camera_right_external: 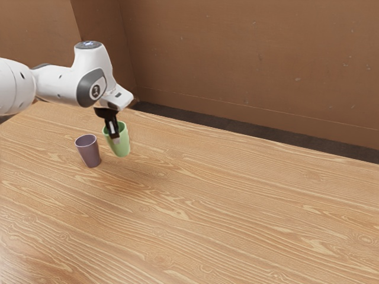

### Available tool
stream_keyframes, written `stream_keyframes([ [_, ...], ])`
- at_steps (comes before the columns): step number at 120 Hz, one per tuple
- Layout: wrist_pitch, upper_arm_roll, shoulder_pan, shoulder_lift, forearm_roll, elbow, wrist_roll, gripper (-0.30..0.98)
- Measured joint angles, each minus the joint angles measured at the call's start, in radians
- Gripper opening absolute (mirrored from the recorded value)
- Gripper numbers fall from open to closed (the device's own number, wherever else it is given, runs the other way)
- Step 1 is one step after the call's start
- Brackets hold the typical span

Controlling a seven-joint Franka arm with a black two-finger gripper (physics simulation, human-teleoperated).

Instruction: Place the right cup onto the left cup

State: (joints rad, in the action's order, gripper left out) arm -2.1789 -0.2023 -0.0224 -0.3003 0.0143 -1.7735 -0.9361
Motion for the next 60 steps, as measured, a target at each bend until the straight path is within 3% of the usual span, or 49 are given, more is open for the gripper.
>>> stream_keyframes([
  [35,0.072,-0.034,0.069,0.02,0.006,0.041,-0.009,-0.1],
  [60,0.115,-0.048,0.082,-0.018,0.048,0.124,-0.033,-0.1],
])
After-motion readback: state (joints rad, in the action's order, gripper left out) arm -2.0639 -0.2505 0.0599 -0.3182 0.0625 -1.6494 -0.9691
